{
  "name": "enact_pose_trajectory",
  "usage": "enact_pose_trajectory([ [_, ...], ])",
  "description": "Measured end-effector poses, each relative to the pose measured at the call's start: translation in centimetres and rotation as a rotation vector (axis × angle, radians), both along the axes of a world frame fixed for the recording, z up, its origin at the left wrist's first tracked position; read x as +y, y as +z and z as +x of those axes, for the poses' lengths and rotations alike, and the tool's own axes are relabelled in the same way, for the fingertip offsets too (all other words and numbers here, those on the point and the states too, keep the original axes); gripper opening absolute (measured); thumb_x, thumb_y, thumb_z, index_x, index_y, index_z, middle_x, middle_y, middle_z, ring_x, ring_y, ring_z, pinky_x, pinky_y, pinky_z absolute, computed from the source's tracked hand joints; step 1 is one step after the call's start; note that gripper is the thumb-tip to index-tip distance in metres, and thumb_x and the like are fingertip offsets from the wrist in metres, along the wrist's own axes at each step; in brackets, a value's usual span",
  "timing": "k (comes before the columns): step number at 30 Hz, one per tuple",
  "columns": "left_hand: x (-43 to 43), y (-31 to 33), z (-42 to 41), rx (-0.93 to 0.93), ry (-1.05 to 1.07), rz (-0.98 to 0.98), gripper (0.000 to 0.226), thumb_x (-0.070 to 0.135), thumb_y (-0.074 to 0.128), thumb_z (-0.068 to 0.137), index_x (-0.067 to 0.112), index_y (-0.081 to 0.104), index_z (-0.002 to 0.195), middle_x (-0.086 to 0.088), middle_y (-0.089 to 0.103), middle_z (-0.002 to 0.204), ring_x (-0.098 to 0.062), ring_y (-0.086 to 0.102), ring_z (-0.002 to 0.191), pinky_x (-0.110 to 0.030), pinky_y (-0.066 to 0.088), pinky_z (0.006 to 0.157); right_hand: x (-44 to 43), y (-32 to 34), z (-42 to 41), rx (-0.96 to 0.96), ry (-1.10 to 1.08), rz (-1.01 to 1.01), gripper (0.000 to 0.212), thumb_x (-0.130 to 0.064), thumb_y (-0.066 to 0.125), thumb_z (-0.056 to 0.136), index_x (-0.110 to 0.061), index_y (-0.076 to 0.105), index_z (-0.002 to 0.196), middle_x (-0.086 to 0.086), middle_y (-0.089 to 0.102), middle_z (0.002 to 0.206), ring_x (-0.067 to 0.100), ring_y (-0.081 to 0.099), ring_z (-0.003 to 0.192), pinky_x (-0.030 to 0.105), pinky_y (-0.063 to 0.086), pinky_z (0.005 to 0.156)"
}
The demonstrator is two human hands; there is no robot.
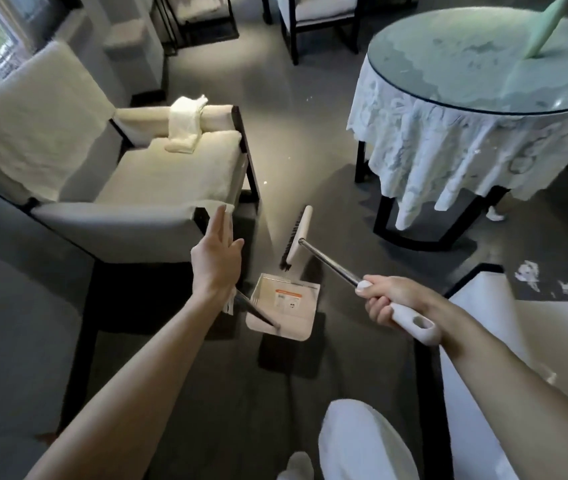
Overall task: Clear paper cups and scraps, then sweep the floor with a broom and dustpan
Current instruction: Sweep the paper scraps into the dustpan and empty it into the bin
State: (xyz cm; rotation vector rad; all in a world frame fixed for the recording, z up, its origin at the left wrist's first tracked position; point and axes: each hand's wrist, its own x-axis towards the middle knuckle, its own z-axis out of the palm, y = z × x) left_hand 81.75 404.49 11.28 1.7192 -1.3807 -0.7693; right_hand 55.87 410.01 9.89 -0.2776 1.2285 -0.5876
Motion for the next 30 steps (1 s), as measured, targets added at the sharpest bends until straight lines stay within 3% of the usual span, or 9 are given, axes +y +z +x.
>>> enact_pose_trajectory([
  [2,-5.6,-1.0,-0.7,-0.04,-0.017,-0.006,0.065,0.008,0.06,0.093,0.028,0.033,0.149,-0.001,0.049,0.144,-0.021,0.052,0.126,-0.031,0.044,0.104,-6.1,-0.4,-0.6,-0.012,0.019,0.009,0.044,-0.002,0.042,0.1,-0.023,0.035,0.138,-0.002,0.035,0.046,0.0,0.032,0.029,0.009,0.026,0.027],
  [4,-11.7,-2.2,-1.6,-0.058,-0.037,-0.021,0.065,0.009,0.059,0.094,0.026,0.032,0.149,0.002,0.044,0.147,-0.017,0.047,0.13,-0.019,0.041,0.103,-12.5,-1.3,-1.7,-0.028,0.047,0.018,0.02,-0.002,0.041,0.1,-0.021,0.043,0.107,-0.002,0.035,0.047,0.0,0.033,0.029,0.01,0.026,0.026],
  [7,-21.4,-3.9,-3.6,-0.031,-0.032,0.02,0.065,0.009,0.057,0.095,0.025,0.028,0.151,0.005,0.038,0.151,-0.018,0.043,0.133,-0.021,0.037,0.105,-22.8,-2.3,-3.7,-0.028,0.103,0.034,0.023,-0.004,0.041,0.101,-0.018,0.036,0.083,-0.002,0.035,0.045,0.0,0.032,0.029,0.01,0.026,0.025],
  [9,-27.7,-4.3,-5.0,-0.002,0.006,0.048,0.066,0.007,0.057,0.095,0.024,0.027,0.151,0.007,0.037,0.151,-0.014,0.039,0.136,-0.008,0.03,0.102,-29.5,-2.4,-5.1,-0.022,0.096,0.053,0.016,-0.004,0.042,0.1,-0.02,0.04,0.099,-0.002,0.035,0.046,0.001,0.033,0.029,0.011,0.027,0.026],
  [11,-33.5,-4.4,-6.0,-0.014,0.044,0.066,0.068,0.009,0.059,0.093,0.025,0.028,0.151,0.008,0.038,0.15,-0.013,0.04,0.135,-0.018,0.029,0.108,-35.9,-2.3,-6.3,-0.017,0.081,0.072,0.021,-0.003,0.044,0.1,-0.023,0.039,0.107,-0.001,0.036,0.048,0.002,0.034,0.03,0.012,0.027,0.026],
  [20,-53.9,-6.9,-8.4,0.035,0.079,0.093,0.067,0.01,0.058,0.094,0.03,0.028,0.15,0.01,0.039,0.149,-0.008,0.035,0.135,-0.029,0.026,0.113,-59.9,-2.7,-9.7,0.037,0.135,0.085,0.021,-0.006,0.047,0.1,-0.015,0.04,0.082,-0.001,0.034,0.056,0.001,0.032,0.033,0.01,0.026,0.028],
  [23,-60.1,-8.9,-9.5,0.182,0.072,0.123,0.066,0.005,0.055,0.094,0.029,0.028,0.15,0.009,0.041,0.149,-0.011,0.039,0.136,-0.042,0.032,0.115,-66.9,-3.8,-10.8,0.039,0.153,0.072,0.008,-0.007,0.048,0.099,-0.014,0.047,0.103,-0.002,0.037,0.05,0.001,0.033,0.034,0.01,0.027,0.028],
  [26,-64.4,-10.2,-11.3,0.146,0.11,0.143,0.068,0.008,0.057,0.094,0.032,0.027,0.15,0.013,0.037,0.151,-0.006,0.036,0.136,-0.036,0.033,0.114,-73.4,-5.2,-12.4,0.09,0.188,0.074,0.032,-0.007,0.051,0.098,-0.02,0.043,0.125,-0.001,0.042,0.048,0.003,0.036,0.034,0.012,0.03,0.028],
  [30,-70.1,-11.3,-13.2,0.133,0.167,0.204,0.067,0.012,0.057,0.095,0.039,0.025,0.148,0.011,0.037,0.151,-0.006,0.035,0.136,-0.033,0.031,0.112,-82.8,-5.8,-14.3,0.114,0.284,0.081,0.023,-0.008,0.055,0.096,-0.024,0.046,0.111,0.001,0.048,0.046,0.004,0.041,0.034,0.014,0.033,0.029],
])
